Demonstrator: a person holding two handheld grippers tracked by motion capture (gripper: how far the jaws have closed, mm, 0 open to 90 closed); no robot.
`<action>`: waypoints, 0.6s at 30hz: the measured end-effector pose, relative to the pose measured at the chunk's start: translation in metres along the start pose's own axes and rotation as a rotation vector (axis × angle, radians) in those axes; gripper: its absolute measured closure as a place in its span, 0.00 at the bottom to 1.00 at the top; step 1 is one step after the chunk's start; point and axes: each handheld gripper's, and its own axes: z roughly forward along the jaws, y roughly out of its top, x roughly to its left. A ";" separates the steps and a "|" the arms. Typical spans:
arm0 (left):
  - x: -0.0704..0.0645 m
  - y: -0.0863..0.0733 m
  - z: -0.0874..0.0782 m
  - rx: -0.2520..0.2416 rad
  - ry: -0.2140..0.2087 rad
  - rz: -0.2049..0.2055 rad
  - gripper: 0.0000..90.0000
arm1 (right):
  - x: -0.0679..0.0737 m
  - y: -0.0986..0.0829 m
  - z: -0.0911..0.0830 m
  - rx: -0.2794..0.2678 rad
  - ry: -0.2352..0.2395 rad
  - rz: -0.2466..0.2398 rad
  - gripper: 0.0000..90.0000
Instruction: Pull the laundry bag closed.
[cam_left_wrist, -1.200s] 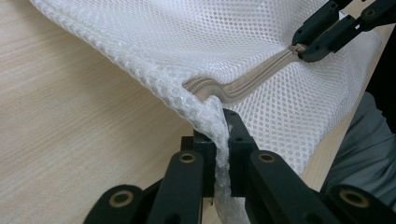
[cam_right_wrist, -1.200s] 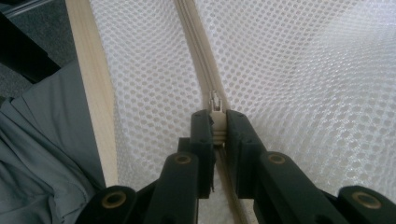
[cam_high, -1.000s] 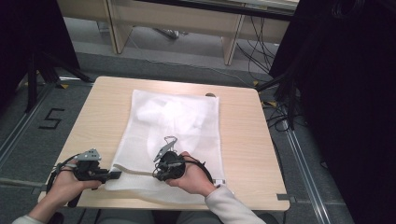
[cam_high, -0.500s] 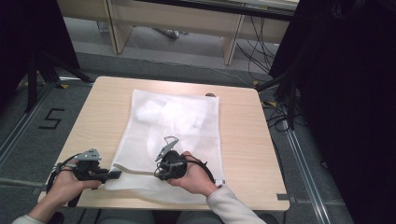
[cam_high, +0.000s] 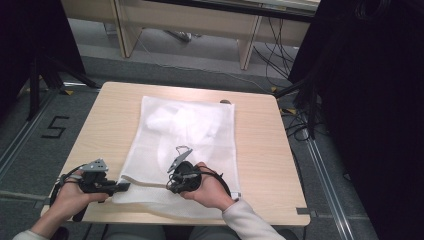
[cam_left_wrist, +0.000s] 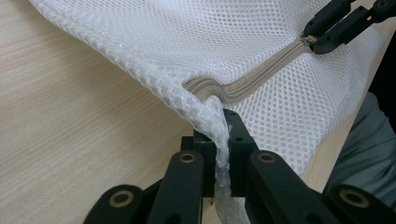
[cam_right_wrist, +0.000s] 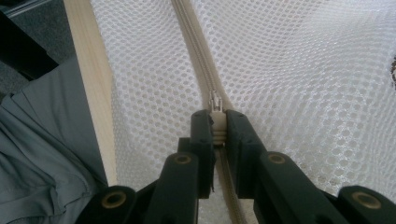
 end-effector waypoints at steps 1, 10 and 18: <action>-0.001 0.000 0.000 -0.001 0.013 -0.005 0.95 | 0.000 0.000 0.000 0.000 0.000 0.000 0.92; 0.000 -0.001 0.000 -0.005 0.014 -0.001 0.95 | -0.001 -0.003 -0.003 0.005 -0.001 0.007 0.92; 0.000 0.000 0.000 0.006 0.006 -0.005 0.95 | -0.003 -0.007 -0.006 -0.002 0.001 0.011 0.92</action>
